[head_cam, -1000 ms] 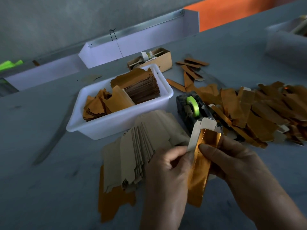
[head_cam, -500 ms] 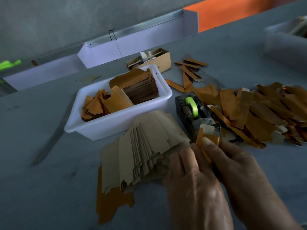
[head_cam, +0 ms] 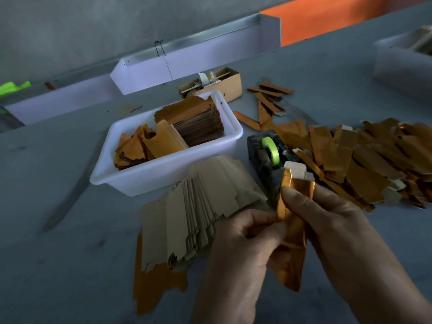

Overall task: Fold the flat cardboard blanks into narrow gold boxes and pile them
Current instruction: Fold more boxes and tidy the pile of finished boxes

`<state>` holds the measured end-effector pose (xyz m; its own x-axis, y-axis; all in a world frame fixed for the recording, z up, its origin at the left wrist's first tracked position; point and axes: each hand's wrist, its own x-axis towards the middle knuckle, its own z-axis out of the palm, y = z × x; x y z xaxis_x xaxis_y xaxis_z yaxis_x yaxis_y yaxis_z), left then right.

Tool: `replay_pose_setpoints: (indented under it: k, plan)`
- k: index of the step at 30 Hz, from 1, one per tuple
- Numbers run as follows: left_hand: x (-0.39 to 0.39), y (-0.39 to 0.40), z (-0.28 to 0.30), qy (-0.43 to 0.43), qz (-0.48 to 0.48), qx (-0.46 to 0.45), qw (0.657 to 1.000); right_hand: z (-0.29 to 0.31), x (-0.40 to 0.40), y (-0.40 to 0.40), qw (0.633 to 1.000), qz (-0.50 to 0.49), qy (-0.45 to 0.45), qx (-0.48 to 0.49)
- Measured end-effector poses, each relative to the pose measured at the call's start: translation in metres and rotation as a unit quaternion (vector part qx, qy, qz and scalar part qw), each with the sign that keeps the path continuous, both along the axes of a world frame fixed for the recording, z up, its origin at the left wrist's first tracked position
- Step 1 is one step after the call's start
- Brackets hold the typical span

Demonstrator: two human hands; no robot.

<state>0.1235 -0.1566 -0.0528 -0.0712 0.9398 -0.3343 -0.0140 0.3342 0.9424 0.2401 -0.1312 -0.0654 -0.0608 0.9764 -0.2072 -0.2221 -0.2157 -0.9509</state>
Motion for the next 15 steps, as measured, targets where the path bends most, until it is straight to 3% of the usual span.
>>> replay_pose_setpoints:
  k: [4, 8, 15]
  plan:
    - [0.005, 0.009, 0.003, -0.040, 0.060, 0.044, 0.996, 0.008, 0.013, 0.014, 0.992, -0.017, -0.109, 0.056]
    - [0.000, 0.021, 0.006, -0.050, 0.138, 0.079, 0.986, 0.009, 0.035, 0.037, 0.935, -0.109, -0.309, 0.137]
    - [0.001, 0.026, 0.000, -0.014, 0.146, 0.071, 0.987, -0.007, 0.037, 0.054, 0.951, -0.012, -0.301, 0.066]
